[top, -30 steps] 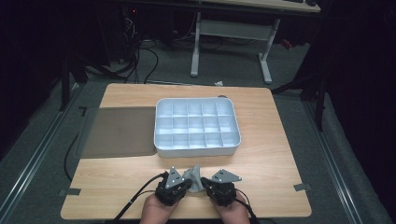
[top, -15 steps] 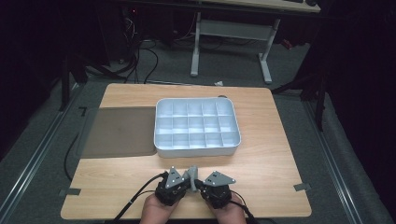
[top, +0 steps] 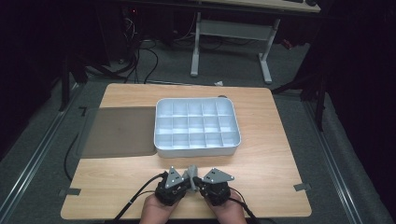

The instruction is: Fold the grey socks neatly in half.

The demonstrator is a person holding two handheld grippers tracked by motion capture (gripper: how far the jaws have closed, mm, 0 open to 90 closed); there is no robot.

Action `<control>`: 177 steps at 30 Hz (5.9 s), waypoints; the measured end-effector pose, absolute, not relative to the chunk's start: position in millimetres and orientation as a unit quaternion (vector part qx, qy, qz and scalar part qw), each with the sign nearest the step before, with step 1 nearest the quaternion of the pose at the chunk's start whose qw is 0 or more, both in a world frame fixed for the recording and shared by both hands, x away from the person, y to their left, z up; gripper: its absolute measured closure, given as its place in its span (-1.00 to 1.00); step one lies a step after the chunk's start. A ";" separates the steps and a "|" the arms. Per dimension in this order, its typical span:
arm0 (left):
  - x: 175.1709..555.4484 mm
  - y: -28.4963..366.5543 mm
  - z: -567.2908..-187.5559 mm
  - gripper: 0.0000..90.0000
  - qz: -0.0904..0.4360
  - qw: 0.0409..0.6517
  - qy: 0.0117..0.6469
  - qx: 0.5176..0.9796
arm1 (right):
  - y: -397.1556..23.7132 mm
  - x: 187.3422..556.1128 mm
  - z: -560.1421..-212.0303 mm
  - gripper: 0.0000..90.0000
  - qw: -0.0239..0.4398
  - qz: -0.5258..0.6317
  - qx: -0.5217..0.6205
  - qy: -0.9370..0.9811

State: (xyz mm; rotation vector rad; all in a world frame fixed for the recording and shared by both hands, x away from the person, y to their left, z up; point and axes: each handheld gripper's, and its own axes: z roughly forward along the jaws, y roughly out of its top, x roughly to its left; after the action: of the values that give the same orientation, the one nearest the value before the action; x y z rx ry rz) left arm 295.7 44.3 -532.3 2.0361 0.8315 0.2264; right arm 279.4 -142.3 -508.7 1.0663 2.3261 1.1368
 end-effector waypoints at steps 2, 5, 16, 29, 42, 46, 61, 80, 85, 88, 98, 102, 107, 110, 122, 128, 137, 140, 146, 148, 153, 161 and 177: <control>296.3 45.8 -532.3 0.73 0.086 0.455 0.340 0.819 | -144.9 282.1 -509.5 0.99 0.170 0.397 0.380 0.818; 296.9 49.6 -531.1 0.65 0.072 0.466 0.345 0.811 | -148.3 285.1 -509.9 0.98 0.171 0.396 0.385 0.816; 303.1 93.5 -522.9 0.82 0.119 0.448 0.412 0.785 | -146.8 283.8 -515.0 0.95 0.165 0.397 0.386 0.816; 292.9 54.9 -526.6 0.81 0.121 0.416 0.361 0.826 | -143.6 284.5 -508.3 0.93 0.168 0.392 0.380 0.821; 293.4 27.9 -528.6 0.87 0.097 0.417 0.339 0.838 | -145.8 286.0 -499.0 0.93 0.178 0.379 0.386 0.822; 294.5 17.3 -530.8 0.92 0.083 0.420 0.327 0.843 | -150.7 287.8 -499.5 0.94 0.181 0.372 0.397 0.819; 287.3 45.3 -525.8 0.78 0.077 0.437 0.327 0.834 | -150.2 283.4 -519.6 1.00 0.192 0.374 0.380 0.824; 294.9 43.9 -519.2 0.94 0.127 0.487 0.349 0.790 | -138.8 277.3 -523.5 1.00 0.189 0.392 0.367 0.822; 296.9 47.7 -526.4 1.00 0.124 0.477 0.354 0.795 | -137.7 275.6 -523.9 1.00 0.193 0.393 0.367 0.821; 297.3 48.1 -527.1 1.00 0.123 0.477 0.352 0.796 | -137.8 275.3 -523.8 1.00 0.193 0.394 0.366 0.821; 298.9 49.8 -528.4 1.00 0.121 0.476 0.350 0.798 | -147.3 267.6 -507.8 0.52 0.183 0.410 0.366 0.815; 299.0 49.6 -528.3 1.00 0.120 0.476 0.349 0.798 | -151.9 269.5 -510.8 0.35 0.170 0.415 0.382 0.808; 300.6 50.0 -529.7 1.00 0.117 0.470 0.353 0.800 | -153.2 274.9 -511.3 0.25 0.160 0.412 0.396 0.805; 300.7 47.8 -531.1 0.95 0.116 0.461 0.353 0.806 | -152.3 278.5 -518.0 0.17 0.139 0.394 0.404 0.813; 296.9 51.2 -521.2 0.85 0.129 0.487 0.335 0.796 | -152.2 279.7 -522.4 0.48 0.109 0.404 0.400 0.815; 297.1 53.3 -519.2 0.82 0.133 0.489 0.335 0.795 | -150.0 278.6 -523.1 0.48 0.104 0.406 0.395 0.818; 292.4 56.3 -522.0 0.72 0.127 0.483 0.340 0.797 | -149.3 282.5 -517.6 0.42 0.095 0.382 0.390 0.832; 290.4 65.9 -519.5 0.60 0.126 0.483 0.353 0.791 | -149.1 283.6 -516.9 0.41 0.091 0.377 0.388 0.836; 277.3 113.7 -512.6 0.45 0.153 0.478 0.377 0.778 | -147.7 288.8 -512.6 0.42 0.080 0.354 0.379 0.851; 279.5 129.0 -514.7 0.44 0.153 0.474 0.394 0.772 | -145.9 291.1 -509.8 0.42 0.079 0.341 0.376 0.858; 290.7 152.4 -522.1 0.30 0.193 0.437 0.420 0.772 | -142.2 300.6 -504.1 0.43 0.062 0.314 0.368 0.873; 292.4 170.9 -528.3 0.10 0.217 0.423 0.424 0.771 | -137.3 312.1 -498.9 0.40 0.041 0.274 0.355 0.893; 289.6 173.0 -528.0 0.06 0.222 0.434 0.430 0.760 | -126.5 321.8 -494.0 0.42 0.027 0.218 0.332 0.918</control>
State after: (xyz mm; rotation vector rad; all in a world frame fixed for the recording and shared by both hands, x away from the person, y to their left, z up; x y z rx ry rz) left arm 289.6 173.0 -528.0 1.8924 1.0718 0.5537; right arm 321.8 -126.5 -494.0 1.0238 2.8339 0.6718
